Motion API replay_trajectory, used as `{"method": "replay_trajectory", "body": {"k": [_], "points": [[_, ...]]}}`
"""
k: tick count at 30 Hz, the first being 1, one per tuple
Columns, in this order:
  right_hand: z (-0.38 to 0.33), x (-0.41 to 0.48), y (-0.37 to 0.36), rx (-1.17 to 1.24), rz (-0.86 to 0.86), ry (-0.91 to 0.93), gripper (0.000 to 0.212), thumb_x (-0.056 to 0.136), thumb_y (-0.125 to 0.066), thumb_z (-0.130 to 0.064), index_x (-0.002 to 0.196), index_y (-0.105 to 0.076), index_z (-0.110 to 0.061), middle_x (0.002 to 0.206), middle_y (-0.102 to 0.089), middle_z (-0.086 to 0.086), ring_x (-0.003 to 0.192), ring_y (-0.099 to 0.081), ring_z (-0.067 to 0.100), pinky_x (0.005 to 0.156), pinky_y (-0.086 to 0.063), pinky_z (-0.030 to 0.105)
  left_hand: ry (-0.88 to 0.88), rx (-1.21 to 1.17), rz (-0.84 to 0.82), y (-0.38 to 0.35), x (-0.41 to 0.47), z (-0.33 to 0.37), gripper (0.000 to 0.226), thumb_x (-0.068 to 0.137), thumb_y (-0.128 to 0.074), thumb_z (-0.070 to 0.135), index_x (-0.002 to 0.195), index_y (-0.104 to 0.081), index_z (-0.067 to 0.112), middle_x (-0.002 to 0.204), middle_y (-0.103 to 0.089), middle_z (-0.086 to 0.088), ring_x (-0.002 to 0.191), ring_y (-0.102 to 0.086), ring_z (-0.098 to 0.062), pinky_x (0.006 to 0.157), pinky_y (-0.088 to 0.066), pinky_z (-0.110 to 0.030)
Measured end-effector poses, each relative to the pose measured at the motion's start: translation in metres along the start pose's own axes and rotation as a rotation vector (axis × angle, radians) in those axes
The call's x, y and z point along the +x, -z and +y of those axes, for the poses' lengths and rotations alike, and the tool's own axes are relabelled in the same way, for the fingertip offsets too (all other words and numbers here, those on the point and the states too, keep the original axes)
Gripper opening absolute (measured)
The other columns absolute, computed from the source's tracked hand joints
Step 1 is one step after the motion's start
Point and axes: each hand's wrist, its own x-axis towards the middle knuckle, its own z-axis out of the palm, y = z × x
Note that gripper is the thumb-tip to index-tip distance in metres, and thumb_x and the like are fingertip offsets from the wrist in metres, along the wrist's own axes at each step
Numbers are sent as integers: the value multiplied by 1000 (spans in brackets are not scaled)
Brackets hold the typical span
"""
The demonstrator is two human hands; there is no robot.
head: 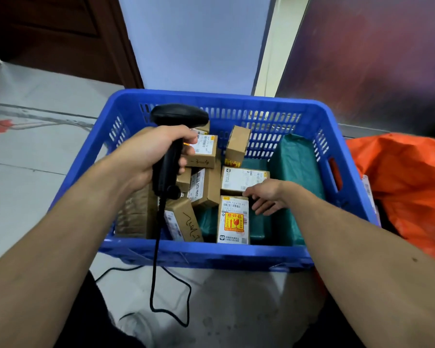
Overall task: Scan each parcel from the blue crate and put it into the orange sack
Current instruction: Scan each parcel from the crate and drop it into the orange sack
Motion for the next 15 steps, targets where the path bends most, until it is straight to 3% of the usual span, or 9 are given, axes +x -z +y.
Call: {"method": "replay_trajectory", "body": {"k": [4,8,11,15], "points": [[7,25,-24,-7,-25,-26,65,96,-69,-44,145,-45,-9,136,-57,21,110,-60,31,93,-57,42,-4,-5,-12,1,4,-1,15,95,-69,26,100,-68,12,72,-63,0,52,-51,-12,55,-48,-27],[22,41,-30,103,-40,-88,71,89,-75,-47,143,-47,-9,133,-57,20,116,-59,36,99,-55,49,-3,2,-13,7,5,-2,13,96,-66,26,101,-67,13,71,-61,1,54,-50,-12,56,-48,-26],[23,44,-28,194,-86,-101,83,82,-80,-51,146,-45,-12,139,-55,22,118,-60,40,88,-57,48,-8,14,-27,12,5,-2,16,96,-67,27,104,-67,14,73,-61,1,57,-51,-12,58,-49,-27],[21,42,-34,294,-93,-100,86,80,-83,-45,148,-42,-12,146,-50,24,98,-65,37,71,-60,44,-11,22,-20,13,4,-2,15,95,-68,26,104,-69,14,73,-62,1,57,-52,-12,59,-49,-27]]}}
